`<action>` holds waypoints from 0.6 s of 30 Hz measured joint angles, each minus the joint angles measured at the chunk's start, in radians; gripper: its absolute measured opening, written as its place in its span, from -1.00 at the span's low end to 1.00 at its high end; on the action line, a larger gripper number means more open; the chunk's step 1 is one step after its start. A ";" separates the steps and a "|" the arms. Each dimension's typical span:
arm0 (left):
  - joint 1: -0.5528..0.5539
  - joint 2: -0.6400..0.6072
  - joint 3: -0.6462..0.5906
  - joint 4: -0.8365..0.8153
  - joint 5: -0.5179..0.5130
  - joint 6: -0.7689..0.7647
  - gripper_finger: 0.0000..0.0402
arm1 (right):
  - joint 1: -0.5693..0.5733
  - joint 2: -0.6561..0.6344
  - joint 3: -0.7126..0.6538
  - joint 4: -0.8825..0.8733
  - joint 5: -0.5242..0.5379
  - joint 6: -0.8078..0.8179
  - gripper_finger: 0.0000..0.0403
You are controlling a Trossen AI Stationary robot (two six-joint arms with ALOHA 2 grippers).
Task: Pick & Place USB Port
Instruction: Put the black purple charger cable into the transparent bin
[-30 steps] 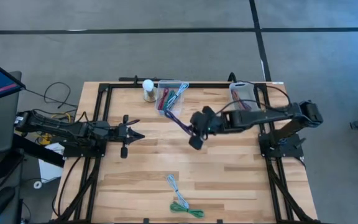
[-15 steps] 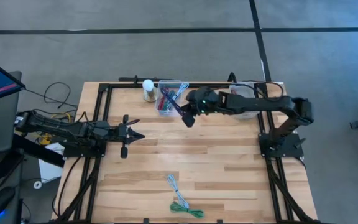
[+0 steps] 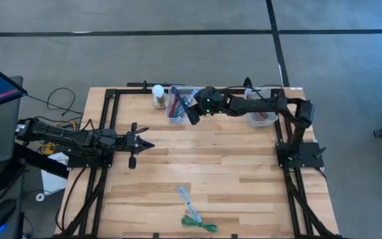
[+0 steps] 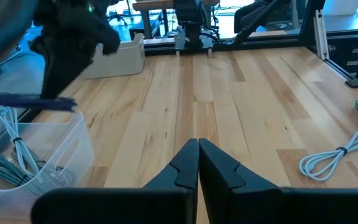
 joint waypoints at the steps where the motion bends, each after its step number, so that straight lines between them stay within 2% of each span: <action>1: 0.000 0.000 0.000 0.000 0.000 0.000 -0.94 | -0.005 0.011 0.000 -0.003 -0.002 0.002 -1.00; 8: 0.000 0.000 0.000 0.000 0.000 0.000 -0.94 | -0.014 0.059 -0.001 0.003 -0.003 0.013 -1.00; 18: 0.000 0.000 0.000 0.000 0.000 0.000 -0.94 | -0.019 0.051 0.000 0.028 -0.002 0.013 -0.98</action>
